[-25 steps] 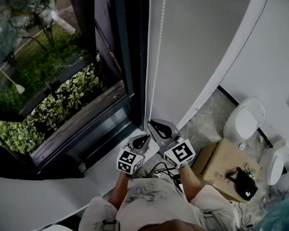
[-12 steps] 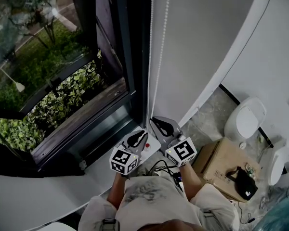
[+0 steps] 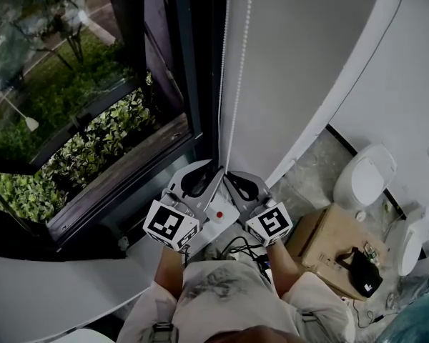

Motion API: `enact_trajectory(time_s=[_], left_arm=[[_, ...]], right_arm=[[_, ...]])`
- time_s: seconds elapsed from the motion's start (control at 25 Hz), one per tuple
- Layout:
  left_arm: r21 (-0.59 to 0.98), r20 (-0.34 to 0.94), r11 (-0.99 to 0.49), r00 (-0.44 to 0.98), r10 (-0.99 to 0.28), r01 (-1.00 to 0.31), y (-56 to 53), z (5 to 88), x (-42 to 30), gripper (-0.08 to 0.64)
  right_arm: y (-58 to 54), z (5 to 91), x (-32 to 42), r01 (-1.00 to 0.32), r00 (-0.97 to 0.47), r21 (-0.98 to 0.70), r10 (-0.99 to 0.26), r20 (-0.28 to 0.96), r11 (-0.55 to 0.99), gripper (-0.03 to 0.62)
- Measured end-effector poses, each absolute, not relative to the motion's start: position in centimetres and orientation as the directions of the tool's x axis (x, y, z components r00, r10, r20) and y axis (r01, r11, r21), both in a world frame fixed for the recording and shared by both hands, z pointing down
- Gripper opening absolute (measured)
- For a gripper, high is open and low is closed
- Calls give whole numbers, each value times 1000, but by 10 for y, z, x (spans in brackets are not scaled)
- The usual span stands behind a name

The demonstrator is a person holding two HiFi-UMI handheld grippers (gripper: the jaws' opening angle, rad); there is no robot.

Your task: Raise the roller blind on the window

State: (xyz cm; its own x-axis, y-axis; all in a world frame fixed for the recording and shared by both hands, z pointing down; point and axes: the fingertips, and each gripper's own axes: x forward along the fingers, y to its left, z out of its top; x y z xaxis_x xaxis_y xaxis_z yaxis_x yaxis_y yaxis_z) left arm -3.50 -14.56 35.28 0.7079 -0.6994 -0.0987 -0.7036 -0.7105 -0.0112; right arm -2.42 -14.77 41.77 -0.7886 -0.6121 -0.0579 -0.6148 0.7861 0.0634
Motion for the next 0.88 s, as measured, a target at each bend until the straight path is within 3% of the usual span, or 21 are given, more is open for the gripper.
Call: enact_trajectory(time_s=[0.28, 0.4, 0.88], left_arm=[[-19, -122, -741, 737, -665, -671, -149, 335, -14, 81], [-38, -121, -729, 728, -675, -683, -153, 335, -12, 27], [-35, -89, -711, 711, -698, -702, -157, 347, -17, 20]], right_arm=[[-145, 418, -28, -613, -790, 67, -610, -54, 788, 20], [-146, 419, -27, -615, -788, 64, -613, -56, 786, 20], [-149, 431, -28, -614, -789, 77, -614, -25, 786, 20]])
